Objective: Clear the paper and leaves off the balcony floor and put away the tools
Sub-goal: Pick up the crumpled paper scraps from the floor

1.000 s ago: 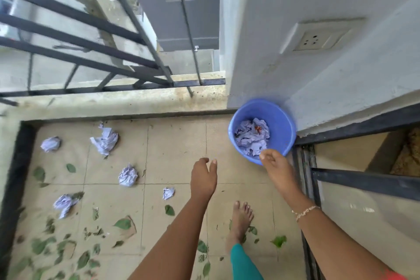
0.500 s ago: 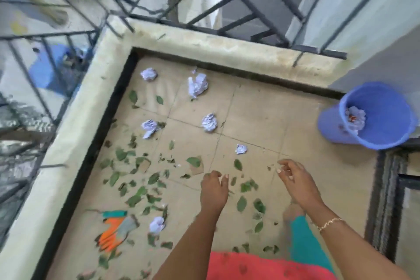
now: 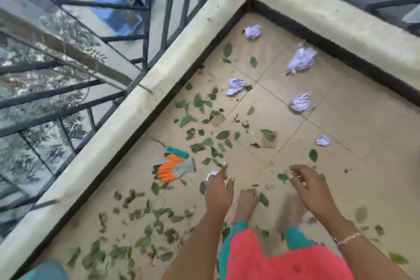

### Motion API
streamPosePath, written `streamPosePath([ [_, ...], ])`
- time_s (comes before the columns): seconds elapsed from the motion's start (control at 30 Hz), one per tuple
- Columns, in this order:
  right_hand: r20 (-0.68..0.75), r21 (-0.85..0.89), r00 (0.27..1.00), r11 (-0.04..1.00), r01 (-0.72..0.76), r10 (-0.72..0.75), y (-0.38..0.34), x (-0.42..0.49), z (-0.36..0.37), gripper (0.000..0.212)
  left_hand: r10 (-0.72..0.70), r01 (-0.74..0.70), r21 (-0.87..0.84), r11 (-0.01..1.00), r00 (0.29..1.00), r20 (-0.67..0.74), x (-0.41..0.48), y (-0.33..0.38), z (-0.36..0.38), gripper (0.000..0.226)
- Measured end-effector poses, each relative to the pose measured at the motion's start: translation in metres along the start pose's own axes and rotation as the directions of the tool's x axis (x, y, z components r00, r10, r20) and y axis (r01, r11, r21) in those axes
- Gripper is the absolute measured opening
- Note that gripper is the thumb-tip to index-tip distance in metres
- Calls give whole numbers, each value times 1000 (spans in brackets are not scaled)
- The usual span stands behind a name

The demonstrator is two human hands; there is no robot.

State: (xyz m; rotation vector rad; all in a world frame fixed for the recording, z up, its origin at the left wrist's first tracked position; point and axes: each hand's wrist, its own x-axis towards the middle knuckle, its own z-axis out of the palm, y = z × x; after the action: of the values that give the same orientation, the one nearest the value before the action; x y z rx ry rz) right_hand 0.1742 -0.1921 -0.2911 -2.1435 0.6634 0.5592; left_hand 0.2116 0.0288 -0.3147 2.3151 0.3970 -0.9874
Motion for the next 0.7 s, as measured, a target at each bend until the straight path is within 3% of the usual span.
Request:
streamPosePath([
  [0.07, 68, -51, 996, 997, 54, -50, -8, 11, 24, 24, -8, 8, -10, 1000, 1000, -2, 6, -24, 0, 51],
  [0.17, 155, -101, 984, 989, 105, -89, -10, 37, 64, 23, -64, 62, 78, 995, 998, 20, 28, -59, 6, 33],
  [0.37, 250, -216, 957, 954, 206, -150, 23, 125, 167, 15, -60, 30, 261, 965, 992, 107, 115, -127, 46, 50],
  [0.53, 324, -343, 924, 886, 313, -202, 64, 191, 252, 17, -30, -17, 399, 917, 993, 112, 191, -175, 95, 67],
  [0.7, 451, -419, 825, 736, 533, -340, 91, 244, 303, 23, 8, -82, 558, 826, 991, 134, 237, -199, 146, 71],
])
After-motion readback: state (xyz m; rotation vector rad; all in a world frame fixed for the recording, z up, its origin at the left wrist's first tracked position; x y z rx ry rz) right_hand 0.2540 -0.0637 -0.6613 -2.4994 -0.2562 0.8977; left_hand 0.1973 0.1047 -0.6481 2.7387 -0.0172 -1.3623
